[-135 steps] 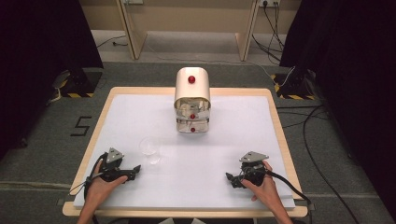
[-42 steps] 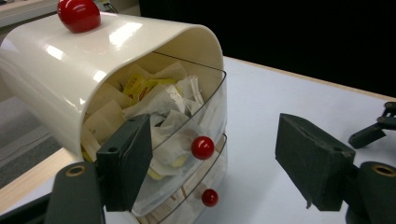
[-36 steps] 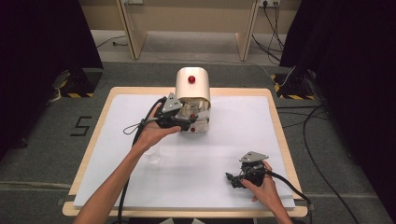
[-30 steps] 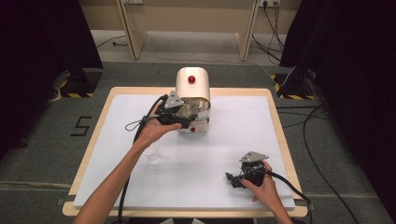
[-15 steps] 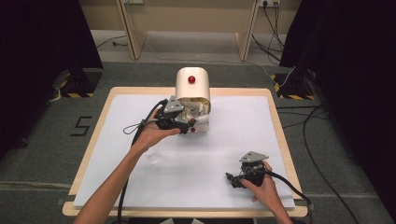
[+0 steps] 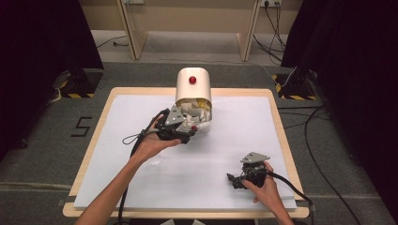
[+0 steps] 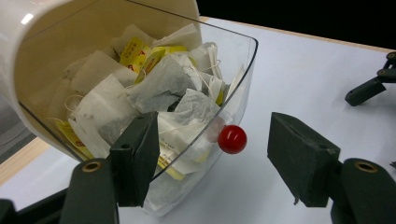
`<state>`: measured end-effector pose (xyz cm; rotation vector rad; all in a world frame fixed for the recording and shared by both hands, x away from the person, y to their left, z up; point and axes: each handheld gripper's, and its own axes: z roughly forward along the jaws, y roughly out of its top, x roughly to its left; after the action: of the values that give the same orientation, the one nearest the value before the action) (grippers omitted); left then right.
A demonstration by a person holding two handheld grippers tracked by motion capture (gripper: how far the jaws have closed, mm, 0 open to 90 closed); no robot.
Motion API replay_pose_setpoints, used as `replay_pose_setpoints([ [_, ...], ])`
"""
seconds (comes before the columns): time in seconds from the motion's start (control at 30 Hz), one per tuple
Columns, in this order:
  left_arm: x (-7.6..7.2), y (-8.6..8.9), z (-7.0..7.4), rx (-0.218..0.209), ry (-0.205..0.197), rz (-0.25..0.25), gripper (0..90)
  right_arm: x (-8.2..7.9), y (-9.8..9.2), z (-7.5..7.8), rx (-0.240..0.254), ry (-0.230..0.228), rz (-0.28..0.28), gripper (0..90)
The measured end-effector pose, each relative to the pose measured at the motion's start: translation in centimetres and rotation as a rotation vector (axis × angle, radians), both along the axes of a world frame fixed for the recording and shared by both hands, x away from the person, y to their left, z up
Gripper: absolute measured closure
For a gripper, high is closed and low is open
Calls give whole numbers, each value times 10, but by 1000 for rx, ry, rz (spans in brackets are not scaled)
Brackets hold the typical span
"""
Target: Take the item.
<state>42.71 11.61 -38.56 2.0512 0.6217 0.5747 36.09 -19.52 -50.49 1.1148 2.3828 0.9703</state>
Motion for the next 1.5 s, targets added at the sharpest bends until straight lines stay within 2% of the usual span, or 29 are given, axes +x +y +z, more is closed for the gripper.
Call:
replay_pose_setpoints([
  [0.13, -5, -1, 0, 11, 5, -6, 337, 0, 0, 0, 2, 2, -1, 17],
  [0.47, -10, 0, -1, 0, 20, -6, 335, 0, 0, 0, 2, 2, -1, 17],
  [1.2, -25, 1, -4, 11, 5, -18, 332, 0, 0, 0, 0, -1, 1, 17],
  [1.5, -28, 1, -5, 16, 13, -28, 331, 0, 0, 0, 1, 1, -1, 17],
])
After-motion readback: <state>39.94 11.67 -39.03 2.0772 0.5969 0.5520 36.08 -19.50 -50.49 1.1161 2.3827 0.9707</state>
